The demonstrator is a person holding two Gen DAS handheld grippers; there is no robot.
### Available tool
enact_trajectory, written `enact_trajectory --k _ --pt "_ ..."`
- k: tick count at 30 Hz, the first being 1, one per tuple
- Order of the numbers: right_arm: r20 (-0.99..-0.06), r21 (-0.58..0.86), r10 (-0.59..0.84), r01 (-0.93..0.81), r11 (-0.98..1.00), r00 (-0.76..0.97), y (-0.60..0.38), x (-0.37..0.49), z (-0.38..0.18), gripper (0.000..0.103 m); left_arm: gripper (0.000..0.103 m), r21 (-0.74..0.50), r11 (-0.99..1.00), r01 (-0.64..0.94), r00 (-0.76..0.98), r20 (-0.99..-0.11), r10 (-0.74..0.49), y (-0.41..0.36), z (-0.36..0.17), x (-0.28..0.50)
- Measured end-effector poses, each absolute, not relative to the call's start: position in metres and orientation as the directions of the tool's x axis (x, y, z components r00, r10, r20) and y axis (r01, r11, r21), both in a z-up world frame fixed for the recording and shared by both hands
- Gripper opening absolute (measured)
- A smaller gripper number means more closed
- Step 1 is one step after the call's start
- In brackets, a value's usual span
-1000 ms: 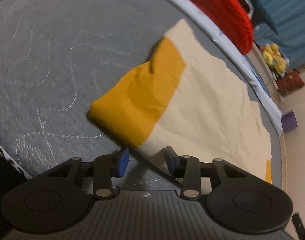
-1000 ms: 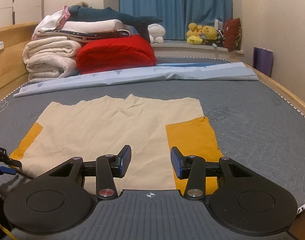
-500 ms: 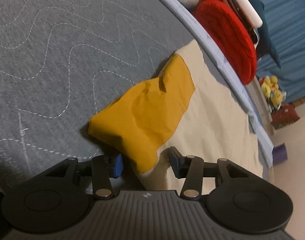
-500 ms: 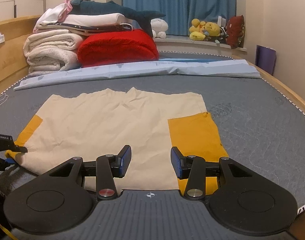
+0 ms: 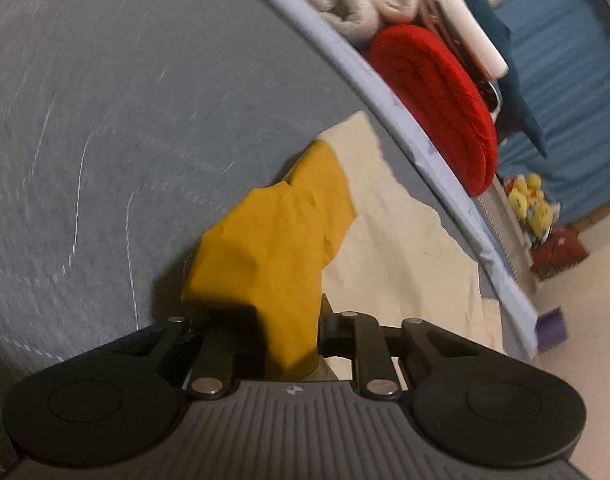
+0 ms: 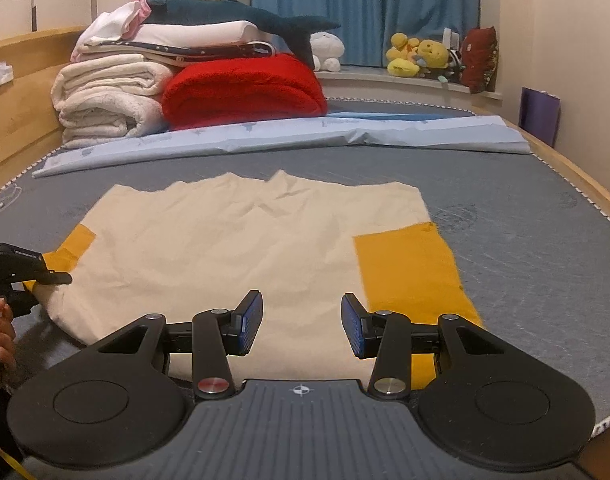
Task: Fold large clothes
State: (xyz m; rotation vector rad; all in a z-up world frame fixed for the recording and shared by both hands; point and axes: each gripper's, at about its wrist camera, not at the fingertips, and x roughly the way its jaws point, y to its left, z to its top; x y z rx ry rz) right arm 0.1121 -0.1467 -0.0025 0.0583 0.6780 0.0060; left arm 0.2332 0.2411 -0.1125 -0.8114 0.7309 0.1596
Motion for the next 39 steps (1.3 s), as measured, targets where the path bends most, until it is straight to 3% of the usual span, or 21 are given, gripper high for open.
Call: enact_trajectory --k 3,5,7,9,17,22,26,30,36,39 --pt "-0.619 0.095 0.058 0.001 0.995 0.783 -0.132 0.12 -0.001 0.043 0.017 -0.585 0.734 -0.346 0.782 -0.612 -0.12 0.237 -0.082 0.221" --pt "-0.611 0.127 0.092 -0.017 0.992 0.786 -0.12 0.126 -0.001 0.034 0.017 -0.577 0.76 -0.299 0.8 -0.585 -0.129 0.235 -0.057 0.216" --pt "-0.606 0.18 0.144 -0.041 0.983 0.782 -0.109 0.132 -0.001 0.014 0.017 -0.538 0.802 -0.259 0.801 -0.584 -0.133 0.233 -0.032 0.213" --pt "-0.599 0.241 0.205 -0.071 0.968 0.774 -0.097 0.138 -0.002 0.008 0.017 -0.468 0.859 -0.207 0.797 -0.59 -0.129 0.233 -0.008 0.208" --pt "-0.587 0.37 0.349 -0.141 0.918 0.73 -0.04 0.16 -0.014 0.008 0.018 -0.233 0.971 -0.052 0.797 -0.595 -0.1 0.253 0.03 0.175" --pt "-0.74 0.463 0.425 -0.065 0.884 0.522 -0.009 0.193 -0.077 0.007 0.018 -0.263 0.962 -0.078 0.789 -0.607 -0.101 0.254 0.009 0.168" --pt "-0.782 0.484 0.432 0.001 0.875 0.45 0.002 0.206 -0.107 0.002 0.018 -0.111 0.994 -0.005 0.809 -0.584 -0.061 0.221 0.008 0.169" --pt "-0.789 0.446 0.419 -0.051 0.894 0.449 0.008 0.205 -0.097 0.002 0.018 -0.011 0.998 0.059 0.84 -0.54 -0.055 0.198 0.007 0.162" --pt "-0.717 0.331 0.344 -0.138 0.933 0.607 -0.019 0.177 -0.049 0.003 0.018 -0.099 0.994 -0.039 0.816 -0.578 -0.025 0.21 0.005 0.166" --pt "-0.682 0.269 0.303 -0.156 0.95 0.666 -0.052 0.162 -0.028 0.003 0.018 -0.081 0.995 -0.058 0.812 -0.584 0.0 0.207 0.009 0.167"
